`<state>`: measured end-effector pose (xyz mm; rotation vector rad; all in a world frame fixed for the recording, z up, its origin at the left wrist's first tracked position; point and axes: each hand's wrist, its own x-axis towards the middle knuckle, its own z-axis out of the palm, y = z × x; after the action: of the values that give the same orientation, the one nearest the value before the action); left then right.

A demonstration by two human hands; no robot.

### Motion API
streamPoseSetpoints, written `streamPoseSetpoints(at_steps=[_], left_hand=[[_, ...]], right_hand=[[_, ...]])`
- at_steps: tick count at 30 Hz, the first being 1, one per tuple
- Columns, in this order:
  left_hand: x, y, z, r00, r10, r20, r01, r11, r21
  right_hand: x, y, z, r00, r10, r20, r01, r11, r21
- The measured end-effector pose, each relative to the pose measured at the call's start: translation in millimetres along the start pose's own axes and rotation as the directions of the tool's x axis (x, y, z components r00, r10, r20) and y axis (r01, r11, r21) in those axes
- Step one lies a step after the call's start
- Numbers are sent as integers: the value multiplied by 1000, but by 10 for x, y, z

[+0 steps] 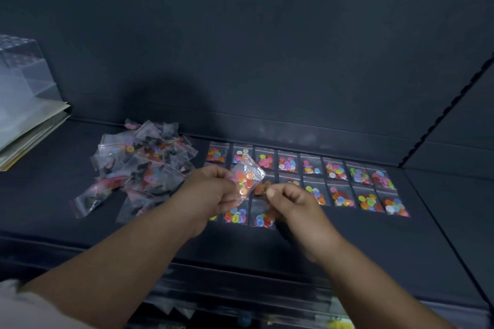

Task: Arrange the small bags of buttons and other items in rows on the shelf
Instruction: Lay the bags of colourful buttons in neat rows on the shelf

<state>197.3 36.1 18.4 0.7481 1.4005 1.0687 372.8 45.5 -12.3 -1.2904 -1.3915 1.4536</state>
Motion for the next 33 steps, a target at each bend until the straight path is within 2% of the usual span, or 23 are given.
streamPoseSetpoints(at_steps=[2, 5, 7, 10, 13, 18, 20, 22, 24, 27, 29, 33], left_hand=[[-19, -13, 118, 999, -34, 40, 36, 997, -66], [-30, -43, 313, 997, -57, 60, 60, 997, -52], [-33, -57, 409, 998, -39, 46, 36, 997, 65], [-17, -118, 454, 996, 68, 64, -84, 946, 312], [23, -204, 441, 976, 188, 107, -216, 839, 499], [72, -322, 409, 911, 337, 236, -385, 496, 778], [77, -347, 403, 867, 388, 313, -449, 337, 827], [80, -374, 404, 819, 427, 383, -504, 217, 836], [98, -411, 403, 789, 445, 424, -529, 142, 837], [154, -469, 400, 769, 431, 473, -545, 56, 836], [181, -490, 407, 764, 407, 501, -558, 26, 829], [195, -516, 412, 763, 371, 529, -569, -4, 823]], right_hand=[[-20, -84, 22, 995, 99, 26, -102, 978, 182], [-44, -151, -15, 991, 131, 21, -132, 955, 264], [-55, -152, -102, 989, 145, -15, -136, 956, 260], [-55, -101, -320, 982, 174, -72, -156, 966, 207], [-71, -27, -528, 972, 211, -107, -210, 978, 19], [-66, 106, -607, 972, 190, -141, -221, 940, -260], [-28, 150, -601, 978, 107, -180, -178, 879, -442], [-21, 164, -609, 978, -8, -211, -139, 728, -672], [-52, 182, -623, 971, -136, -199, -78, 603, -794], [-91, 242, -633, 945, -326, -27, 157, 526, -836], [-73, 298, -631, 921, -366, 134, 308, 472, -826], [-26, 373, -623, 896, -364, 254, 401, 422, -813]])
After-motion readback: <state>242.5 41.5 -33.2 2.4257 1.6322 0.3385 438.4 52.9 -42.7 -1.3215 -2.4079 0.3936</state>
